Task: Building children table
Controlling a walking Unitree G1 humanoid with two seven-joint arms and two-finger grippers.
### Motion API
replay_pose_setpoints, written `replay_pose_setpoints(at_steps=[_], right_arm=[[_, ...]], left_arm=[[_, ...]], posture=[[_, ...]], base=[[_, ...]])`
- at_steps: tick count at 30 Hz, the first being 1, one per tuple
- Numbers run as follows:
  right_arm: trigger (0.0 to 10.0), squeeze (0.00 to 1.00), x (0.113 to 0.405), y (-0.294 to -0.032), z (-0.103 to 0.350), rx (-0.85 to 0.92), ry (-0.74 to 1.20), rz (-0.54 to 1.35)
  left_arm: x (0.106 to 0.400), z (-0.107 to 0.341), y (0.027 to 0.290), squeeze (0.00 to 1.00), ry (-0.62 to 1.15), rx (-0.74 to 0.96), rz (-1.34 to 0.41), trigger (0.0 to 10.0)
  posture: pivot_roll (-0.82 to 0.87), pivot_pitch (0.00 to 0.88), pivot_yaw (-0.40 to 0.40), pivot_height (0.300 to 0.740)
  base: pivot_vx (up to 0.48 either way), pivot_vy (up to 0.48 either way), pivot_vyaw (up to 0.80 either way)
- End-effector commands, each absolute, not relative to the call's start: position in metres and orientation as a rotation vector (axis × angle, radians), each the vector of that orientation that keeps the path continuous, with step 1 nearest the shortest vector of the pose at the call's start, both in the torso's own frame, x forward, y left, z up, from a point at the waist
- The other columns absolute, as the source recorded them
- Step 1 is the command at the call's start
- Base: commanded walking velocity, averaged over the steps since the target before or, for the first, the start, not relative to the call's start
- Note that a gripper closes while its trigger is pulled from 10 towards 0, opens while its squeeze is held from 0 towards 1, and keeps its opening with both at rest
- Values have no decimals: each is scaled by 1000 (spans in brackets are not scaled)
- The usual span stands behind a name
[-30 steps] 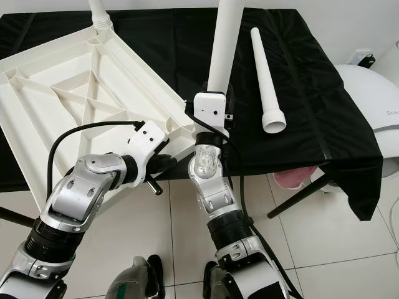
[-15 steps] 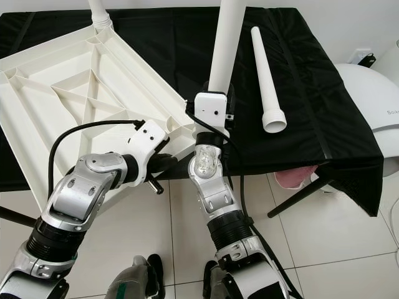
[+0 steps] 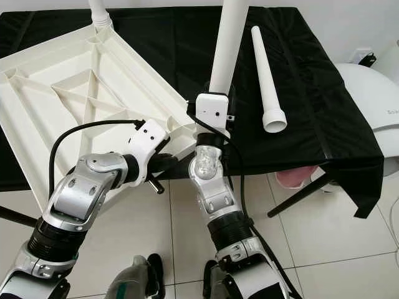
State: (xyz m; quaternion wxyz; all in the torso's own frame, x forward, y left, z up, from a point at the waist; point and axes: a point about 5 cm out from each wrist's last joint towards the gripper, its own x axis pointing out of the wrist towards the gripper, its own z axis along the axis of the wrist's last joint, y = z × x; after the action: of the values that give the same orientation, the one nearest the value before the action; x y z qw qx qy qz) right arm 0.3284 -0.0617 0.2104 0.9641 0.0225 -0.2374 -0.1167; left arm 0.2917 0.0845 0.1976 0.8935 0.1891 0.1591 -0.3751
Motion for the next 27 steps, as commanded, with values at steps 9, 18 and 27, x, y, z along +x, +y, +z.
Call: replay_pose_setpoints(at_steps=[9,18,27], right_arm=[[10000,0,327,-92,145,42,-180,-395],[10000,1000,326,-93,145,40,-184,-396],[10000,0,327,-93,146,39,-188,-388]], left_arm=[[302,228,108,0,189,418,-517,10000],[303,228,107,0,186,419,-521,10000],[303,228,107,0,185,418,-521,10000]], posture=[[-23,221,-5,740],[-26,214,-8,740],[-25,214,-9,740]], base=[[0,0,0],[0,0,0],[0,0,0]])
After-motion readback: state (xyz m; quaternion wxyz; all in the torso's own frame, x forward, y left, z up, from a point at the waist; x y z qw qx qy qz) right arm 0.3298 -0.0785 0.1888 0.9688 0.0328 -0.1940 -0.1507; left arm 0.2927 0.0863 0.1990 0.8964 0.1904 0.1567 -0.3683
